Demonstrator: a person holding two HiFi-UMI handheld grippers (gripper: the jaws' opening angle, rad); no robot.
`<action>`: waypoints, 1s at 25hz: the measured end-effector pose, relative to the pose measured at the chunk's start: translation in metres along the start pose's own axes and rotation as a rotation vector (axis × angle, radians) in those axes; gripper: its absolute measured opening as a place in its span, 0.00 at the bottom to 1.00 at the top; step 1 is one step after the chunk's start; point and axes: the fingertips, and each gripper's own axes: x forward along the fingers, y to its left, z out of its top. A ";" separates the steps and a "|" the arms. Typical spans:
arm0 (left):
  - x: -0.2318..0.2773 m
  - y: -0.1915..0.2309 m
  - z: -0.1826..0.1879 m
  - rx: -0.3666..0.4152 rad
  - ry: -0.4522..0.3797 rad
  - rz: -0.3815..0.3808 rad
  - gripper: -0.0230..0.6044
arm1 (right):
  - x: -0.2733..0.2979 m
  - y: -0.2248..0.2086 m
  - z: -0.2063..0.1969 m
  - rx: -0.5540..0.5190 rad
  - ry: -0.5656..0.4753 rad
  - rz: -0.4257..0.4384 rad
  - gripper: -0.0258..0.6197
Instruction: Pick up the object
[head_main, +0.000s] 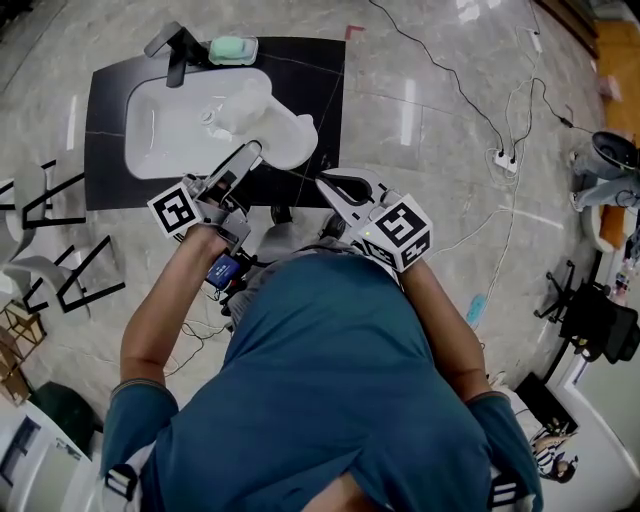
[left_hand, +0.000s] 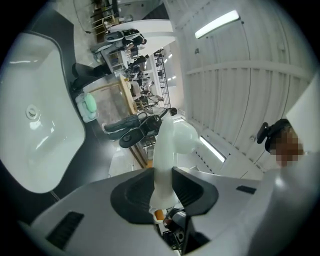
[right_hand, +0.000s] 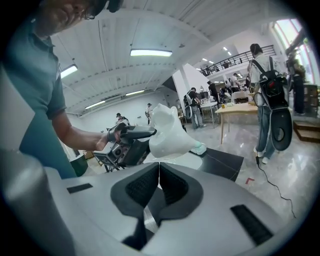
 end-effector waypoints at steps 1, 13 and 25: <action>0.000 -0.002 0.001 0.025 0.002 0.002 0.21 | 0.000 0.001 0.004 -0.011 -0.020 0.002 0.06; -0.005 -0.003 0.003 0.205 0.049 0.038 0.21 | -0.006 0.006 0.026 -0.135 -0.137 -0.020 0.06; -0.003 0.004 0.007 0.168 0.039 0.041 0.21 | -0.001 0.019 0.037 -0.258 -0.139 0.009 0.06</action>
